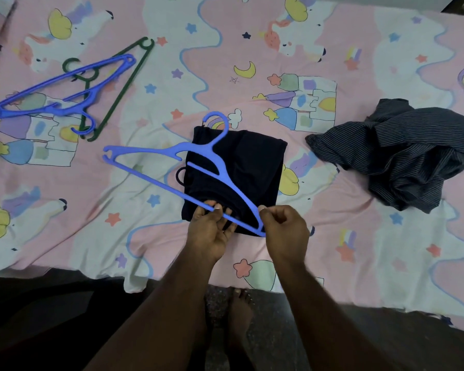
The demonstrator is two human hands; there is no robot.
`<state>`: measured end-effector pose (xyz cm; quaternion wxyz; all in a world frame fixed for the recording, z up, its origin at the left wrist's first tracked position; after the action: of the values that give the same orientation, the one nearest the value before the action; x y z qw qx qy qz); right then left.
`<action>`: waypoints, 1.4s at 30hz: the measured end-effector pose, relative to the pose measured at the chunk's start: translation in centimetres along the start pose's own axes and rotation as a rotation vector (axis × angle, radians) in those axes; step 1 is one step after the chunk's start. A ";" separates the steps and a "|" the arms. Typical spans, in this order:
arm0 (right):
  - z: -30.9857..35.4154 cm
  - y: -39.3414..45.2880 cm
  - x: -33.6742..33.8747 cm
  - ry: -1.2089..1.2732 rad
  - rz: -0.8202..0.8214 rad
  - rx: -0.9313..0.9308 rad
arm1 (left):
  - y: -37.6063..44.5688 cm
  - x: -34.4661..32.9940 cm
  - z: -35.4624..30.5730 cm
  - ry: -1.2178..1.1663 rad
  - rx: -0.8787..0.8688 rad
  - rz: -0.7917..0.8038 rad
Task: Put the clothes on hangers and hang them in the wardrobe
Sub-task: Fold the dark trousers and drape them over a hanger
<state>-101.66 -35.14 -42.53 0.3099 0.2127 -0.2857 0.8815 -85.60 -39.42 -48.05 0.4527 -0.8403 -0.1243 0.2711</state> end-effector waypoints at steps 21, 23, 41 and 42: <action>-0.8 -1.8 -5.2 0.754 0.163 -0.695 | 0.9 -0.1 0.7 0.091 -0.154 0.090; -0.8 -1.7 -4.8 0.770 0.185 -0.706 | 1.0 0.0 0.5 0.082 -0.171 0.031; -0.5 -0.2 -5.2 1.055 0.354 -0.913 | 1.3 0.9 -0.4 0.038 0.056 0.020; -0.5 0.0 -5.2 1.048 0.338 -0.898 | 1.2 1.6 -0.8 0.022 0.076 -0.005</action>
<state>-98.02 -37.01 -45.70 0.3231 -0.4348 -0.4639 0.7010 -83.85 -39.92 -49.30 0.4862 -0.8252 -0.1111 0.2651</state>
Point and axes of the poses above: each hand's wrist, its own y-axis towards the middle knuckle, its own x-axis out of the back of the hand, z = x × y, the point moved 5 cm from there along y, towards the middle knuckle, and after that the axes turned 3 degrees about -x, right-handed, at the moved point
